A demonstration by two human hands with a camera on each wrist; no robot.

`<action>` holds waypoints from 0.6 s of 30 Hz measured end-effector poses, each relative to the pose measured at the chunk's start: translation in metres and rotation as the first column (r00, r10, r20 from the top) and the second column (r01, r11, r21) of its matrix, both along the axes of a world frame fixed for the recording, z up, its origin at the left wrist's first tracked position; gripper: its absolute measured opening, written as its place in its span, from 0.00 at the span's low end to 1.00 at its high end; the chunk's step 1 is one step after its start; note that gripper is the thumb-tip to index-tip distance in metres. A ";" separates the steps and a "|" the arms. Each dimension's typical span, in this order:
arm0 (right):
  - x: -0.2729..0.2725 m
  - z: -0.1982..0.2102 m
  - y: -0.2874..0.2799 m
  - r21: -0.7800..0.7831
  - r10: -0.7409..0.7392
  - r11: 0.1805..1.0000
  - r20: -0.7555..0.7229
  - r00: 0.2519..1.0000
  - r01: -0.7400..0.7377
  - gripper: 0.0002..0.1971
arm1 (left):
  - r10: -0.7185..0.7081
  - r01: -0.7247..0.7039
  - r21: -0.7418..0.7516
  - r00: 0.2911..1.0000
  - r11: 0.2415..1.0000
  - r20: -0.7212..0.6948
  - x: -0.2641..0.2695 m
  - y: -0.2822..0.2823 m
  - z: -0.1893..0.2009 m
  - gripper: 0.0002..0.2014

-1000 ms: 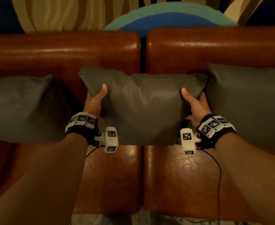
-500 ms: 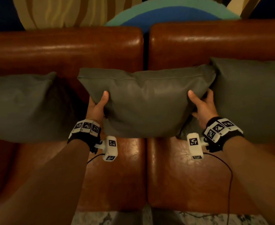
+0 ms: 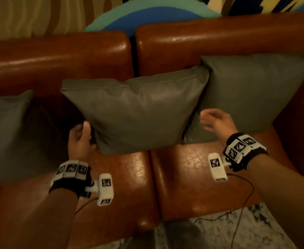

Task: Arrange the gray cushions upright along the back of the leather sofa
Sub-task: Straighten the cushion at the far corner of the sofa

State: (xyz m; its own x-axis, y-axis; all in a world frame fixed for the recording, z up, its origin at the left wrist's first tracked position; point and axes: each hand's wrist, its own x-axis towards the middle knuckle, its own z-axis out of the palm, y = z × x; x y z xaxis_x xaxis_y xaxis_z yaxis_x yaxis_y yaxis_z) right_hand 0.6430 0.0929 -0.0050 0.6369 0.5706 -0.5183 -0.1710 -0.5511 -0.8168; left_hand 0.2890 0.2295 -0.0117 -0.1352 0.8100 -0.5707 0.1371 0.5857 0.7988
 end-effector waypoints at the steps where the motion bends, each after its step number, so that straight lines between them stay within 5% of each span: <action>1: 0.003 -0.004 -0.016 -0.020 0.006 1.000 -0.007 1.000 -0.006 0.06 | 0.002 -0.004 -0.016 0.997 1.000 -0.079 -0.004 -0.011 -0.007 0.17; 3: 0.013 -0.016 -0.048 -0.077 0.022 0.997 0.002 1.000 -0.022 0.10 | -0.104 0.092 -0.077 0.979 0.993 -0.173 -0.007 -0.036 -0.023 0.09; 6: 0.037 -0.027 -0.089 -0.193 0.020 0.981 0.013 1.000 -0.017 0.11 | -0.289 0.274 -0.113 0.944 0.955 -0.160 0.014 -0.069 -0.049 0.17; 10: 0.089 -0.031 -0.119 -0.204 -0.065 0.977 0.015 0.998 0.067 0.10 | -0.629 0.611 -0.149 0.756 0.777 -0.180 0.093 -0.097 -0.042 0.09; 13: 0.143 -0.026 -0.127 -0.159 -0.135 0.976 0.108 0.985 0.151 0.04 | -0.758 0.743 -0.152 0.636 0.652 -0.144 0.170 -0.105 -0.029 0.04; 16: 0.209 -0.024 -0.128 -0.198 -0.191 0.953 0.189 0.963 0.228 0.18 | -0.750 0.733 -0.158 0.654 0.661 -0.102 0.246 -0.103 -0.021 0.15; 18: 0.255 -0.034 -0.125 -0.205 -0.243 0.939 0.166 0.956 0.275 0.32 | -0.668 0.657 -0.147 0.744 0.739 -0.034 0.296 -0.098 -0.011 0.28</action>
